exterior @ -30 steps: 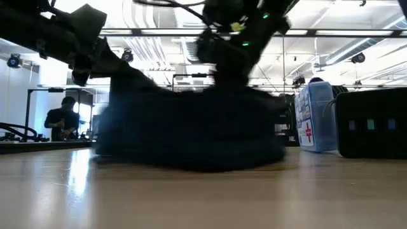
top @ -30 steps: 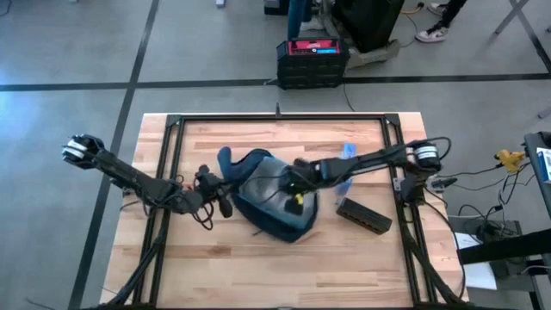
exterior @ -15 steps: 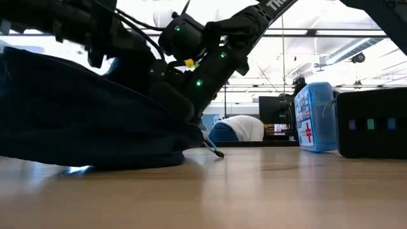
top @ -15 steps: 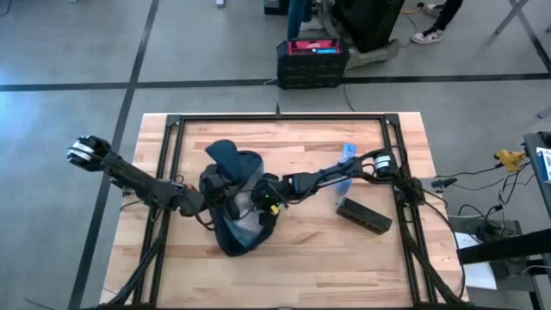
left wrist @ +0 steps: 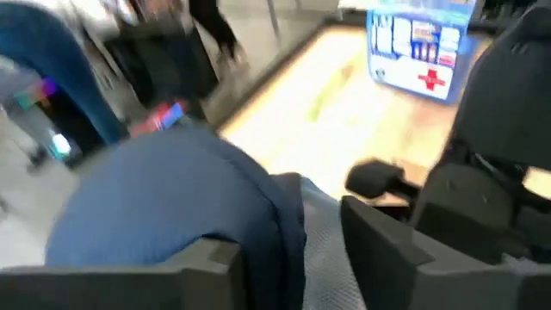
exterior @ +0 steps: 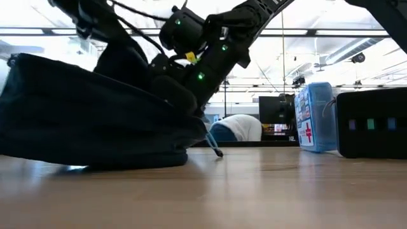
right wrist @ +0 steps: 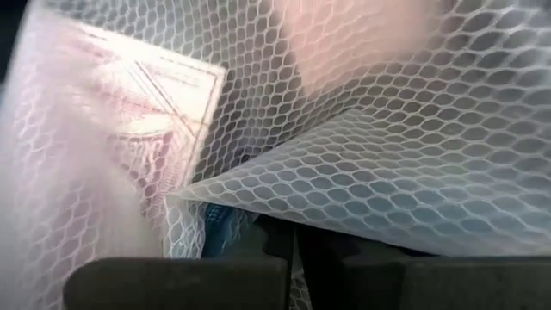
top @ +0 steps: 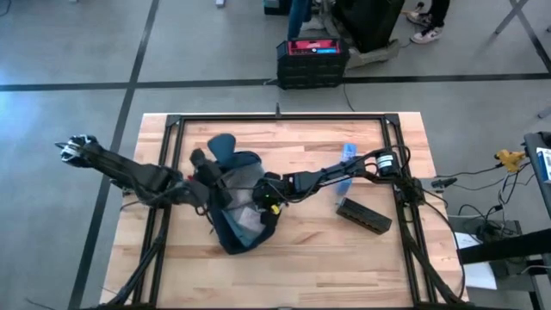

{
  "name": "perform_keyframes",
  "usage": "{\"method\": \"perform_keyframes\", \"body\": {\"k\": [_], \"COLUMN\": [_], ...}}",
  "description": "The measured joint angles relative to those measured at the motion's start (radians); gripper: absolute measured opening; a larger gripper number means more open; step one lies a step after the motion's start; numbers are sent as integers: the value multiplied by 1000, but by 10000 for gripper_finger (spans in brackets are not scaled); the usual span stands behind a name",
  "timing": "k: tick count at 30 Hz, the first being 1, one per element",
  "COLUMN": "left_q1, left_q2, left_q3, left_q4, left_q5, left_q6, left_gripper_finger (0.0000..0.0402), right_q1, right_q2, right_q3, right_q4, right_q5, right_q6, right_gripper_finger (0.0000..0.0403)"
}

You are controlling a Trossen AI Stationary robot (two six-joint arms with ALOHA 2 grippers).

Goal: Unpack backpack
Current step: Put the transparent zip bag into the backpack

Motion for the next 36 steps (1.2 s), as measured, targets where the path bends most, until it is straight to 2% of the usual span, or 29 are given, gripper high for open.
{"method": "perform_keyframes", "body": {"k": [4,8,13,16,19,24,28,32,36], "left_q1": [-2,-4,-8,-14,-18,-55,-63,-55,-36], "left_q2": [43,110,189,224,244,253,257,306,396], "left_q3": [21,2,-37,-73,-155,-319,-454,-563,-589], "left_q4": [-155,-258,-320,-358,-354,-74,311,649,836], "left_q5": [143,233,322,398,412,416,346,234,167], "left_q6": [-246,-422,-441,-444,-510,-521,-471,-422,-379], "left_gripper_finger": [182,165,135,129,130,142,150,149,140], "right_q1": [6,5,2,-2,-2,2,1,10,33], "right_q2": [-10,-26,-36,-46,-59,-119,-141,-130,-109], "right_q3": [-1,1,12,11,5,-19,-31,-34,-34], "right_q4": [-25,-109,-204,-272,-335,-374,-385,-322,-167], "right_q5": [1,5,7,8,15,72,72,-42,-120], "right_q6": [-13,-50,-89,-100,-100,-110,-124,-127,-104], "right_gripper_finger": [0,0,0,0,0,0,0,0,0]}}
